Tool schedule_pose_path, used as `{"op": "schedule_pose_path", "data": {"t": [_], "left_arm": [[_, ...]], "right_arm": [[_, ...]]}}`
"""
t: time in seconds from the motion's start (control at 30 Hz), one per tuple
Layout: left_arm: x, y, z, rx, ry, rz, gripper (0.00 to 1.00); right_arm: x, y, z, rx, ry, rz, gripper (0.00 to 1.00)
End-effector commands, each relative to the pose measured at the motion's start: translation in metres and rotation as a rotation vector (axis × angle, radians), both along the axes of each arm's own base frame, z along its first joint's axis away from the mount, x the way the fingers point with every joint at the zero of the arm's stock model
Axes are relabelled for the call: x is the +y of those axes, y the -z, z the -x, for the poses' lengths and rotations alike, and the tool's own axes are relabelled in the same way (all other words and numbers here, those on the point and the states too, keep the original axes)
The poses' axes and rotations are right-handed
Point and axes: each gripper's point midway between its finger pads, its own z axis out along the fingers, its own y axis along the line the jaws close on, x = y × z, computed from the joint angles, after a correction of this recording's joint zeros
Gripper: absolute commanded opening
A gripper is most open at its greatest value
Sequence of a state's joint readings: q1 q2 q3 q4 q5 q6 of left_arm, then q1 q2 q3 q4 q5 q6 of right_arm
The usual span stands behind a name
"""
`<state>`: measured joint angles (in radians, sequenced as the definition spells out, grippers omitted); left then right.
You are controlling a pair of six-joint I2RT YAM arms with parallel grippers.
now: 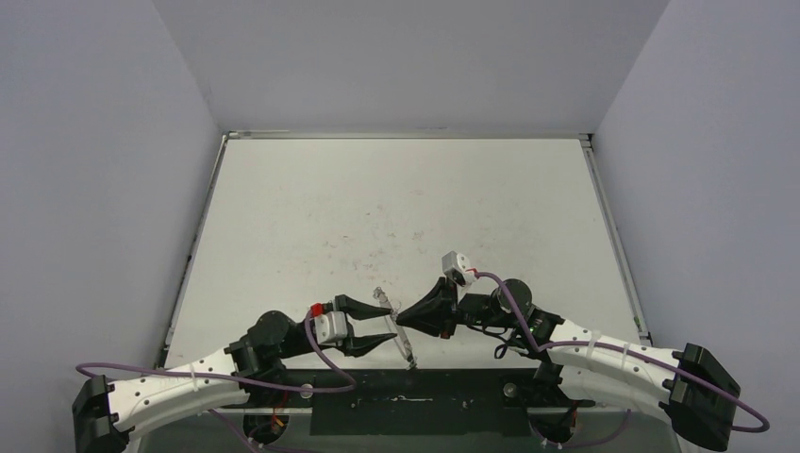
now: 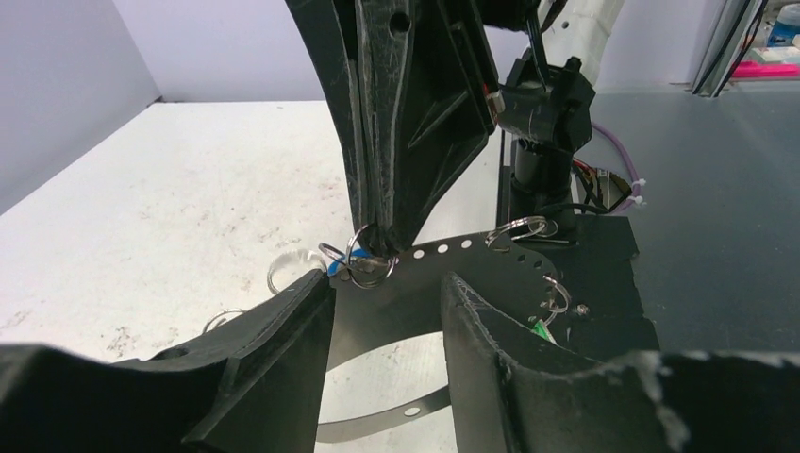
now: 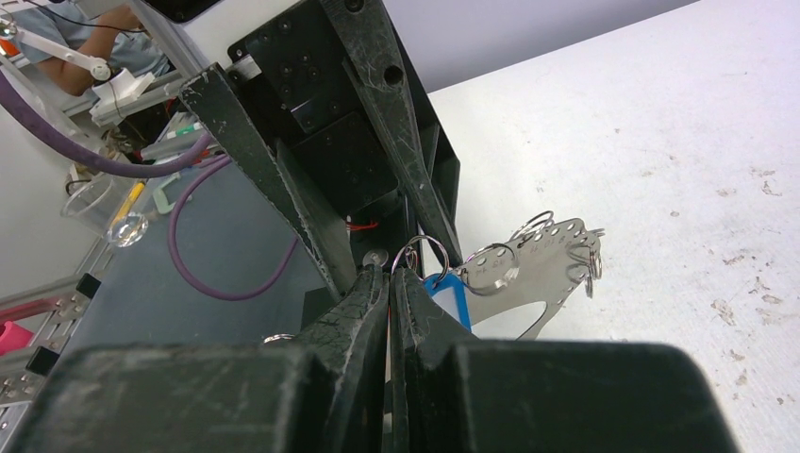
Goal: Put the keys on the keyring
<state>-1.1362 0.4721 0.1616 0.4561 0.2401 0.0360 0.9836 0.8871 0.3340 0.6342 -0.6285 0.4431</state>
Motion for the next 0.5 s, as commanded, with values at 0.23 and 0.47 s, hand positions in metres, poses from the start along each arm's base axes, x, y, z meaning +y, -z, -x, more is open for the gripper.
{"op": "schedule_pose_path", "data": {"t": [0.23,0.47], "left_arm": [[-0.0052,-0.0387,0.0128,-0.062,0.078,0.104,0.33],[-0.0034,-0.0354,0.0144,-0.07,0.083,0.086,0.17]], "right_arm": [[0.0002,-0.026,0.0,-0.057,0.007,-0.085,0.0],[-0.0003,-0.0244,-0.0002,-0.056,0.01,-0.08,0.0]]}}
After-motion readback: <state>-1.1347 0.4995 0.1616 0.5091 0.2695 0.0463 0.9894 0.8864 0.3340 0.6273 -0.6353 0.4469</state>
